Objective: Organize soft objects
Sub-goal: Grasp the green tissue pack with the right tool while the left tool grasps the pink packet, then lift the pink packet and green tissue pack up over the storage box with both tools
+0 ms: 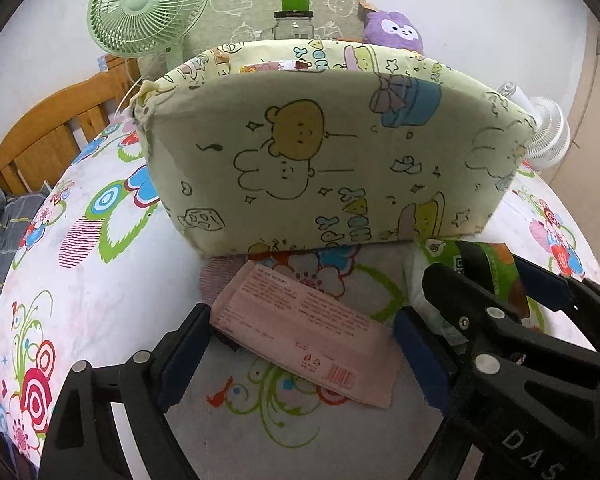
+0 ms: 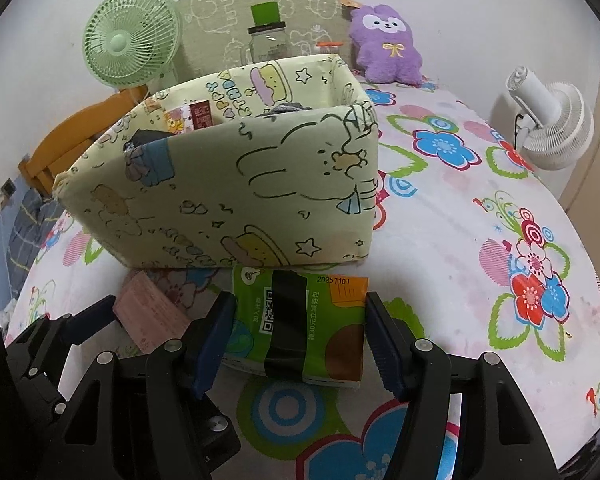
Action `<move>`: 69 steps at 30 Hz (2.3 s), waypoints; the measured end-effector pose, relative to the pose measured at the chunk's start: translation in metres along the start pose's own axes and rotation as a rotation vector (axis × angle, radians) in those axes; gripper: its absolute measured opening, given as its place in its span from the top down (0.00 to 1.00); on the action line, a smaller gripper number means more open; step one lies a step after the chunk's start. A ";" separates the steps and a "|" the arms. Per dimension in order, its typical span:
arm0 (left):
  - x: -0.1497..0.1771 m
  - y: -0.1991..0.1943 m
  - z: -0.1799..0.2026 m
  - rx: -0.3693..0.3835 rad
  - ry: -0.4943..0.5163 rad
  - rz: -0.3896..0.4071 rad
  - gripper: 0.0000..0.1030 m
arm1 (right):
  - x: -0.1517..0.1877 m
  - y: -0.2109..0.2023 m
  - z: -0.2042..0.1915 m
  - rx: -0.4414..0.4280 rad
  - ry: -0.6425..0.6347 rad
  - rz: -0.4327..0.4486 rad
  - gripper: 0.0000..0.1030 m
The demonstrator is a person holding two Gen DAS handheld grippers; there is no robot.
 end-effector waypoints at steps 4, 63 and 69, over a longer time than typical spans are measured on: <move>0.008 -0.006 0.001 0.020 0.031 0.003 0.10 | 0.007 -0.004 -0.005 -0.011 -0.030 -0.007 0.36; 0.004 -0.037 0.016 0.013 -0.020 0.019 0.64 | 0.003 -0.032 -0.005 -0.059 -0.017 0.042 0.36; -0.002 -0.059 0.019 0.013 0.001 0.064 0.64 | 0.002 -0.054 -0.007 -0.058 -0.002 0.086 0.36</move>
Point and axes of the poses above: each gripper's, at about its wrist camera, not at the fingertips, and y roughly the way its jaws point, z to its right, x to its underside, the point moved 4 cm from there along y, roughly the way its jaws point, and after that the axes turned 12 degrees about y, right-handed, at the moved point
